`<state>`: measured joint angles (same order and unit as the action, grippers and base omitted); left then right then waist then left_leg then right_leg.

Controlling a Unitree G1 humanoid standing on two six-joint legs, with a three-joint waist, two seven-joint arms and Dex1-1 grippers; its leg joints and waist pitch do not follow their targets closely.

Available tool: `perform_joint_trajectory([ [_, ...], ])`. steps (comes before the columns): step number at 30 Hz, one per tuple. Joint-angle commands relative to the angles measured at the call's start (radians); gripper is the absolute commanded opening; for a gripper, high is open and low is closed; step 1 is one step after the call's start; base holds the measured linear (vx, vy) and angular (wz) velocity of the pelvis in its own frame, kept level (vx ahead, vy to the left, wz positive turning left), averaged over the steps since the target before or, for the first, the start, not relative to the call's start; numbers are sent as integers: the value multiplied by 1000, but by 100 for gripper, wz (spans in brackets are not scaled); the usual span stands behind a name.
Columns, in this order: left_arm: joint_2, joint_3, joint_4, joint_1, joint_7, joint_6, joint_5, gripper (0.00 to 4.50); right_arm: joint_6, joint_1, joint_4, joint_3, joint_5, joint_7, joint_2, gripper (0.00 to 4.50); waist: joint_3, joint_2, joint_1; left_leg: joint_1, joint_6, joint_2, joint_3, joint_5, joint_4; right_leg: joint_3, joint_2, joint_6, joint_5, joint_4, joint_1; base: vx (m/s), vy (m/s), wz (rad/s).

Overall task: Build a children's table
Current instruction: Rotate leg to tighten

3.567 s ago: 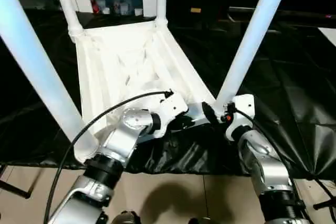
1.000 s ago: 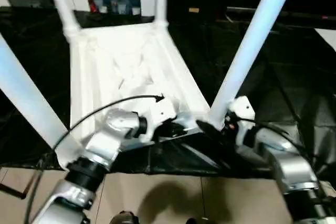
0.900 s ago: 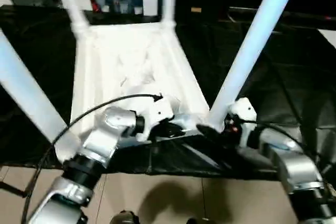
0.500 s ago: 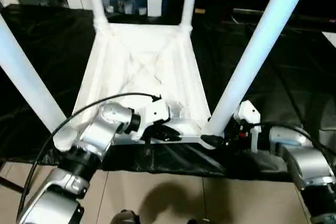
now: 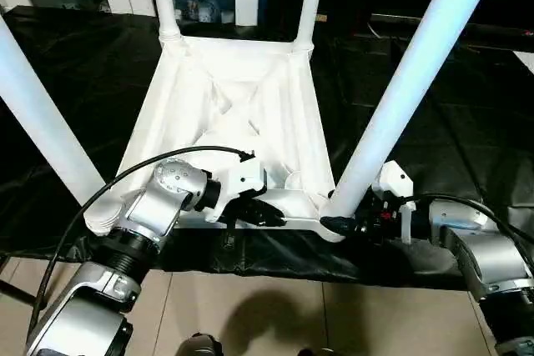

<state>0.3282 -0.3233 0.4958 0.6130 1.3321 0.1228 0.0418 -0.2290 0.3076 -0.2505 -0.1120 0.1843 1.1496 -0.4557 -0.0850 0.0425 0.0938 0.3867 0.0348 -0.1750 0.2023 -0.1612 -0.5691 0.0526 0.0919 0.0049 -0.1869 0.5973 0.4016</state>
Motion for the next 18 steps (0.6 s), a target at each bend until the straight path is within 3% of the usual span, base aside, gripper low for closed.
perform_joint_trajectory([
  [1, -39, -39, 12, 20, -29, -8, 10, 0, 30, 5, 44, -90, 34, 80, 48, 259, 62, 3, 2, -25, -95, -63, -23, -170, 58, -41, 64, -279, -113, -57, -41, 0, 0, 0],
  [6, -102, 1, -18, 8, -174, 32, 11, 0, 46, -20, 9, -35, 1, -159, 165, 259, 59, 1, -1, -27, -61, -64, -26, -223, 65, -44, 68, -269, -182, -65, -36, 0, 0, 0],
  [9, -135, 5, -32, 0, -233, 41, 18, 0, 51, -24, -10, -19, -18, -261, 218, 254, 54, 0, -8, -27, -23, -65, -30, -277, 73, -44, 70, -234, -290, -78, -31, 0, 0, 0],
  [10, -149, 8, -37, -3, -256, 46, 19, 0, 50, -26, -16, -14, -25, -297, 237, 252, 55, 1, -9, -26, -13, -63, -33, -295, 75, -42, 69, -219, -319, -80, -35, 0, 0, 0],
  [13, -211, 17, -55, -22, -347, 63, 24, 0, 52, -37, -30, 38, -28, -500, 364, 247, 57, 2, -15, -23, -2, -62, -35, -296, 79, -43, 69, -199, -321, -81, -34, 0, 0, 0],
  [18, -265, 16, -70, -43, -427, 69, 38, 0, 67, -48, -35, 45, -53, -620, 448, 247, 60, -1, -21, -24, -10, -61, -32, -281, 77, -45, 66, -196, -268, -80, -30, 0, 0, 0],
])
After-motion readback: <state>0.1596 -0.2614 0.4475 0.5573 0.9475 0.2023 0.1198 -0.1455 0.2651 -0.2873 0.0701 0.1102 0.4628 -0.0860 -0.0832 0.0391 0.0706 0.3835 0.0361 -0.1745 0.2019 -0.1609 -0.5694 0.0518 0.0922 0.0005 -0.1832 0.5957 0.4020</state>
